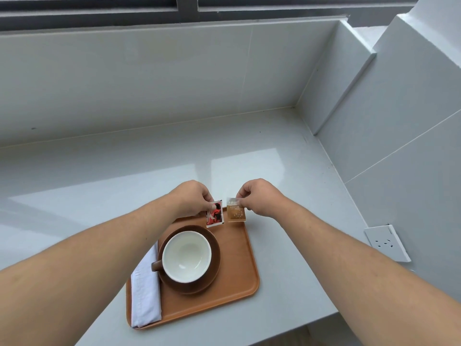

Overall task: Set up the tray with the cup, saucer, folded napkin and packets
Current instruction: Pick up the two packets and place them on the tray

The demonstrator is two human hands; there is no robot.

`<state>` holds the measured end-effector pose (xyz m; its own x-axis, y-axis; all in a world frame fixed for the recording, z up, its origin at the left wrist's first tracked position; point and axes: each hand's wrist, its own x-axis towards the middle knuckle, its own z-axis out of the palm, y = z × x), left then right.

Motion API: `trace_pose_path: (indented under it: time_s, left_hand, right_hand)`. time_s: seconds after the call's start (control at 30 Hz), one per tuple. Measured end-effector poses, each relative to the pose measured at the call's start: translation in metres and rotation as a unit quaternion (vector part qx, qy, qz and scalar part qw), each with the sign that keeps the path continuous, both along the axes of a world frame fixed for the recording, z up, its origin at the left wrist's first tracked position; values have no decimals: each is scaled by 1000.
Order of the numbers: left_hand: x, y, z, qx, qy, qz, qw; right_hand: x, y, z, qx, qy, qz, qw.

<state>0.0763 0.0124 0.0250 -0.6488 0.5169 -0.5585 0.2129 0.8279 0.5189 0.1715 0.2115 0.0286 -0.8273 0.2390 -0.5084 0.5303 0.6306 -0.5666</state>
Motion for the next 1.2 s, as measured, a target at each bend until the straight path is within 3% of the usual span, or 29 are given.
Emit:
trace_pose_path:
  time_s: [0.2,0.37,0.6,0.97,1.2]
  left_hand:
    - [6,1,-10,-17,0,3,1000]
    - [8,1,-18,-80,69,-52,993]
    - [8,5,-22,-118,103,-89,984]
    - [11,14,-31,-138,132,-91,977]
    - [14,7,-34,-103,121,-76,984]
  right_hand:
    - [2,-6,-14,24,-18,38,999]
    - [2,-12,-21,55,-9,72,996]
    - [-1,-18,-28,96,3,98,991]
    - [2,-21,-37,164,24,120,979]
    - [6,-24,-37,180,33,110,977]
